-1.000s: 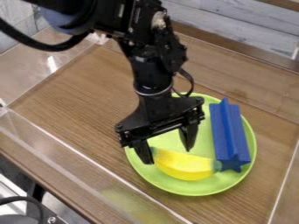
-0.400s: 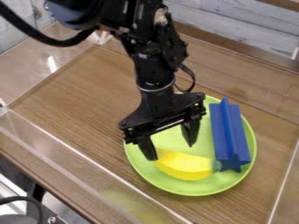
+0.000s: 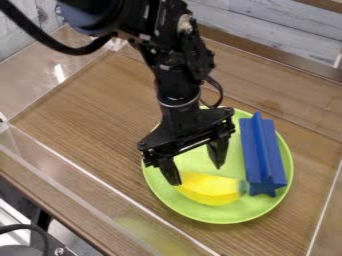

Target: Remove the banana from inside the green plate and put it on the table

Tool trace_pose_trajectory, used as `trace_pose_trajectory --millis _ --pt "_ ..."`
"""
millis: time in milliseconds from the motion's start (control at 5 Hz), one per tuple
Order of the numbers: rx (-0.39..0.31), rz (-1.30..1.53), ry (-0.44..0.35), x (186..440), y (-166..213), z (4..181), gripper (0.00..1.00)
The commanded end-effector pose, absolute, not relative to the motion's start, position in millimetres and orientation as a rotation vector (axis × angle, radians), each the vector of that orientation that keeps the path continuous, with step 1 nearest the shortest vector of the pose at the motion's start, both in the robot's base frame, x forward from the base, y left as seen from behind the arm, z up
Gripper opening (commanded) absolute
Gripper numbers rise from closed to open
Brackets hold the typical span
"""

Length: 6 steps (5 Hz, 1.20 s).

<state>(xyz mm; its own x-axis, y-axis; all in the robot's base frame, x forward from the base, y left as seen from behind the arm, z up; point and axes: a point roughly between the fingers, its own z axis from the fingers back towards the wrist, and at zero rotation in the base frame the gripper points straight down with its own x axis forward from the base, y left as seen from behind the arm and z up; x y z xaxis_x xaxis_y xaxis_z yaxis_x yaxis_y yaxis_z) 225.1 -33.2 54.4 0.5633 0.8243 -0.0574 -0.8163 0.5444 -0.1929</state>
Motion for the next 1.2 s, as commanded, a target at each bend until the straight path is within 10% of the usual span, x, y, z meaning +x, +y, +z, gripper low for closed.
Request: trace_pose_trajectory --millis 0,1000 --pt "-0.233 0.984 -0.080 236.2 -31.4 63.6 1.00" --pt "-0.230 0.990 -0.070 239.3 -33.2 51.9 1.00"
